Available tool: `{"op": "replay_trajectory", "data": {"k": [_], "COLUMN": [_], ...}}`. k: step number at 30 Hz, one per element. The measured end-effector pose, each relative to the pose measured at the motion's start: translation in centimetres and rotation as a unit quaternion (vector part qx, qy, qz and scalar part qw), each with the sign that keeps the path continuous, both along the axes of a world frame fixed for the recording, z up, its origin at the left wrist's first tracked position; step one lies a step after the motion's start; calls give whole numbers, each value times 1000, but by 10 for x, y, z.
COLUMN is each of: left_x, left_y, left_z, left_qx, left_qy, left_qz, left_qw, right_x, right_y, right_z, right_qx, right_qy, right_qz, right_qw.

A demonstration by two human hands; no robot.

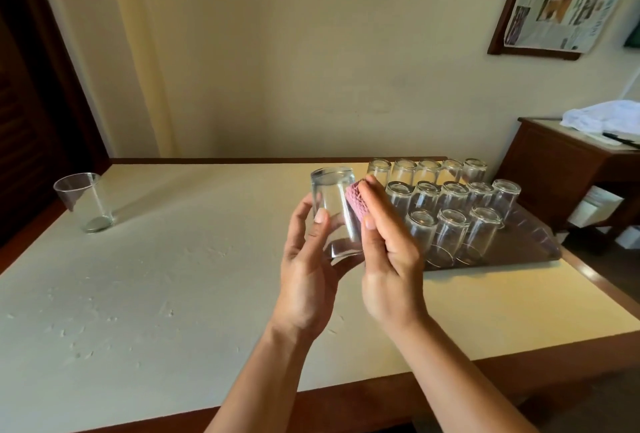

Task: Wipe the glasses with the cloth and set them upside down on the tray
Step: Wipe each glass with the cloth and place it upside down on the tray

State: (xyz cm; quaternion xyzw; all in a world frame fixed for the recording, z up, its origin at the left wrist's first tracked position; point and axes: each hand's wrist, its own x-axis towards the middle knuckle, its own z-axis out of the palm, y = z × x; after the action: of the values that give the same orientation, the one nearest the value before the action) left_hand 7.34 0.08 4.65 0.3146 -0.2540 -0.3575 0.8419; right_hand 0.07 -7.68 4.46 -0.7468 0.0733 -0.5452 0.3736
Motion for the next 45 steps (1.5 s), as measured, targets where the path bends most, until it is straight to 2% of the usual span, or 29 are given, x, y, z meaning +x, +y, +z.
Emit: {"op": "replay_trajectory", "data": {"k": [4, 9, 11, 15, 19, 21, 23, 26, 30, 34, 37, 39, 42, 45], "left_x": [10, 4, 0, 6, 7, 2, -1, 2, 7, -4, -2, 3, 3, 0], "left_y": [-6, 0, -3, -6, -1, -2, -5, -9, -6, -6, -10, -10, -5, -5], "left_z": [3, -3, -3, 6, 0, -5, -7, 0, 0, -7, -4, 0, -1, -9], "left_qx": [19, 50, 38, 39, 71, 71, 52, 58, 73, 70, 87, 72, 49, 50], "left_qy": [0, -46, -27, 5, -42, -67, -59, -74, -108, -143, -99, -52, -1, -37], "left_qz": [45, -56, -27, 28, -39, -48, -10, 34, 8, 35, 91, 60, -41, -75], "left_qw": [999, 996, 999, 999, 996, 994, 997, 995, 991, 987, 987, 994, 998, 995], "right_x": [-6, -1, 1, -5, -8, -4, -2, -6, -10, -6, -6, -8, -9, -6], "right_y": [19, -2, -7, 13, 5, -5, -10, 1, 5, -13, -4, 8, 8, -9], "right_z": [-21, -5, 5, -15, -21, -5, 1, -16, -25, 2, -2, -15, -23, -6], "right_qx": [-9, 0, -21, -23, -7, -10, -34, -30, -8, -10, 14, 19, 33, 38], "right_qy": [17, -8, 6, 23, 7, 10, 18, 26, -4, -17, -9, -4, -22, -16], "right_qz": [40, 27, -14, 11, 31, 1, -21, 17, 55, -2, 11, 24, 53, 28], "right_qw": [999, 1000, 1000, 999, 999, 1000, 999, 999, 998, 1000, 1000, 1000, 998, 999]}}
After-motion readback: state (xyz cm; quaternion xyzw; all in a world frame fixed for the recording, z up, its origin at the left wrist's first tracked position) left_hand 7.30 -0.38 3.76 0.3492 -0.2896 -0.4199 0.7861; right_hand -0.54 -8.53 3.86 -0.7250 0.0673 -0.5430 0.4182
